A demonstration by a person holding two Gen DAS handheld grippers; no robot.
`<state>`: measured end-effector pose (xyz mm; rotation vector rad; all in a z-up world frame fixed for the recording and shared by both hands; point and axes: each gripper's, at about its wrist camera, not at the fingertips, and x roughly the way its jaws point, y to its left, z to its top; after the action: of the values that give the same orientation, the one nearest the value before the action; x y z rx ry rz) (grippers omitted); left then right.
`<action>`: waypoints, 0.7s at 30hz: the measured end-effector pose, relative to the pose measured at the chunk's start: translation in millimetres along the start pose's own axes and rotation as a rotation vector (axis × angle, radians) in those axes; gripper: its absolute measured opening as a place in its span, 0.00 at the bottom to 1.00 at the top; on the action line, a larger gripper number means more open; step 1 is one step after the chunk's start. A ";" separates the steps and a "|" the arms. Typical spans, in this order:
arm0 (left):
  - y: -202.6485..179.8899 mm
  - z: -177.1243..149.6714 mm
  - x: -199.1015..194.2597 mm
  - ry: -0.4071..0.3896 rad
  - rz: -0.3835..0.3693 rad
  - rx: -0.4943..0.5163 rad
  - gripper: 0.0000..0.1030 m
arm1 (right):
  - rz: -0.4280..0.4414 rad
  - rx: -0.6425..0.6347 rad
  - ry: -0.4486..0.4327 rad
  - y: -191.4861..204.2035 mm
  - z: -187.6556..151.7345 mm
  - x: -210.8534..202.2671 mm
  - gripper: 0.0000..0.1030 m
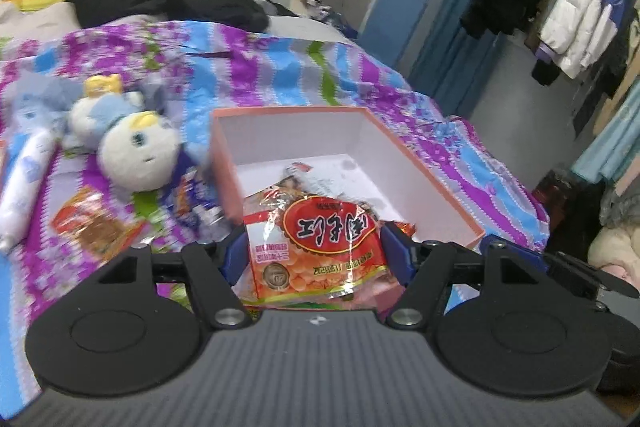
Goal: Organize snacks
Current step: 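Open both tools to drop the snacks into the deep pink box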
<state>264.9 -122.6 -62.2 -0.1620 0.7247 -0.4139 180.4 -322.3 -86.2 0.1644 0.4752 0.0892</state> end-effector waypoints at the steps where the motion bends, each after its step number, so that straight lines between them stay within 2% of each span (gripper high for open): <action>1: -1.6 5.5 15.2 0.019 -0.001 0.007 0.71 | -0.011 -0.004 0.005 -4.4 4.9 6.4 0.55; 4: -3.5 20.7 61.0 0.080 -0.005 0.012 0.70 | -0.012 0.003 0.021 -18.2 14.6 22.6 0.55; 9: -6.6 46.3 128.7 0.164 -0.003 -0.007 0.70 | -0.062 -0.025 0.065 -37.5 19.8 52.1 0.55; 15: -23.4 56.3 172.1 0.235 0.002 0.072 0.71 | -0.094 0.024 0.136 -62.8 9.8 78.1 0.55; 16: -25.5 55.4 174.6 0.241 -0.003 0.084 0.73 | -0.095 0.027 0.142 -65.3 7.5 79.4 0.55; 19: -29.1 50.8 177.8 0.253 0.015 0.111 0.93 | -0.097 0.040 0.152 -70.2 3.0 79.4 0.55; 21: -27.8 49.7 174.8 0.242 0.019 0.109 0.96 | -0.095 0.048 0.156 -71.7 2.0 79.1 0.55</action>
<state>407.2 -221.3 -124.0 -0.0014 0.9384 -0.4581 254.8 -383.2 -132.6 0.1821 0.6398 -0.0028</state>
